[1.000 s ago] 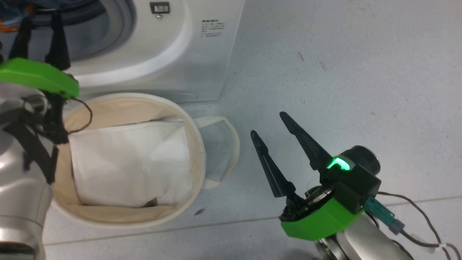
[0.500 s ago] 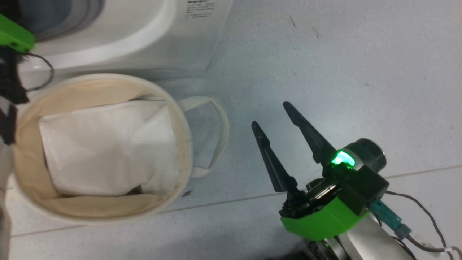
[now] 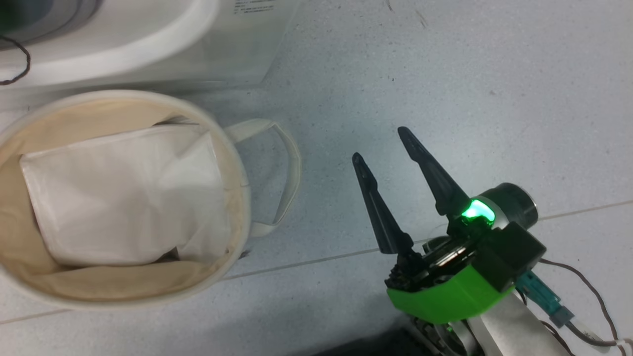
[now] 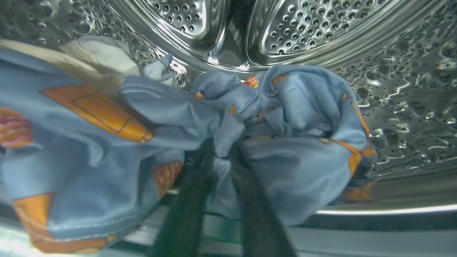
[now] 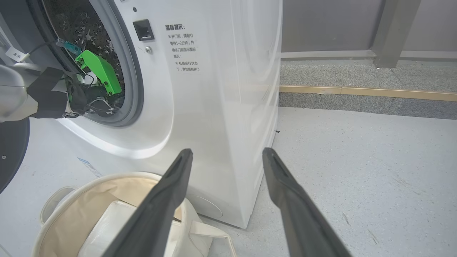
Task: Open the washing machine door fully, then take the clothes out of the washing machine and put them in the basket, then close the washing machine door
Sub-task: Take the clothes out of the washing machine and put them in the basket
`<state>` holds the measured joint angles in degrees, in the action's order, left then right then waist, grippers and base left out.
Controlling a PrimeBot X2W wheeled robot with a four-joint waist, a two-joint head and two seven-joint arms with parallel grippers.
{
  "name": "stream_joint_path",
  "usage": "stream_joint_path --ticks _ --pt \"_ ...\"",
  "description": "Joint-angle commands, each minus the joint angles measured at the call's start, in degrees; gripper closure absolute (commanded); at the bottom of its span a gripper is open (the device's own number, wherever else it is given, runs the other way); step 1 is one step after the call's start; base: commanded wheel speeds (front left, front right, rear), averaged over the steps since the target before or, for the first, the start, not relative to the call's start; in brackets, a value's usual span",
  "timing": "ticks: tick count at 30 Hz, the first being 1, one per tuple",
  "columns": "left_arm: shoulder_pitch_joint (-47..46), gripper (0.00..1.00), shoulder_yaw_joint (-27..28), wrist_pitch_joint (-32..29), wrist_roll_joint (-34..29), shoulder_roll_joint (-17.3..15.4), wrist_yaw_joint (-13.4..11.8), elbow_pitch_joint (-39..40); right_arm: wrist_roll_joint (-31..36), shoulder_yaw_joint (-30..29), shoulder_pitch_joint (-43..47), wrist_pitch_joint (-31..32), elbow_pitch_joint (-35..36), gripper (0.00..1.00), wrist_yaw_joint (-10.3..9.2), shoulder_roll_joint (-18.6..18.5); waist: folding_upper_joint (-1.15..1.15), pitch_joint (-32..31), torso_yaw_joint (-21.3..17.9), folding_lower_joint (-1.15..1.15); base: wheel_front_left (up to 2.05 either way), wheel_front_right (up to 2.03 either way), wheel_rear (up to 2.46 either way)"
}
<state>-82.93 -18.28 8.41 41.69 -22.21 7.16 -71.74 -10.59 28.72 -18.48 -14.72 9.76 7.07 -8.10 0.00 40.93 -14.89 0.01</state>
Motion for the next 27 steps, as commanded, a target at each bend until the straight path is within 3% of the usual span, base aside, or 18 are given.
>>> stream_joint_path --ticks 1,14,27 --pt "-1.77 1.00 -0.10 0.53 -0.13 -2.38 0.33 0.78 0.48 0.70 1.36 -0.28 1.90 0.00 0.42 0.48 0.00 -0.19 0.01 -0.01 0.00 0.00 0.00" --pt "7.73 1.00 -4.80 4.34 4.63 0.44 0.33 7.02 -2.00 2.10 -0.21 -0.28 -1.21 0.00 0.42 0.24 0.00 -9.15 4.10 -0.01 0.00 0.00 0.00" --pt "22.51 1.00 -12.36 6.03 10.77 -3.37 0.33 20.64 -6.66 2.90 0.57 -0.28 -6.01 0.00 0.42 -0.06 0.00 -22.01 10.38 -0.01 0.00 0.00 0.00"
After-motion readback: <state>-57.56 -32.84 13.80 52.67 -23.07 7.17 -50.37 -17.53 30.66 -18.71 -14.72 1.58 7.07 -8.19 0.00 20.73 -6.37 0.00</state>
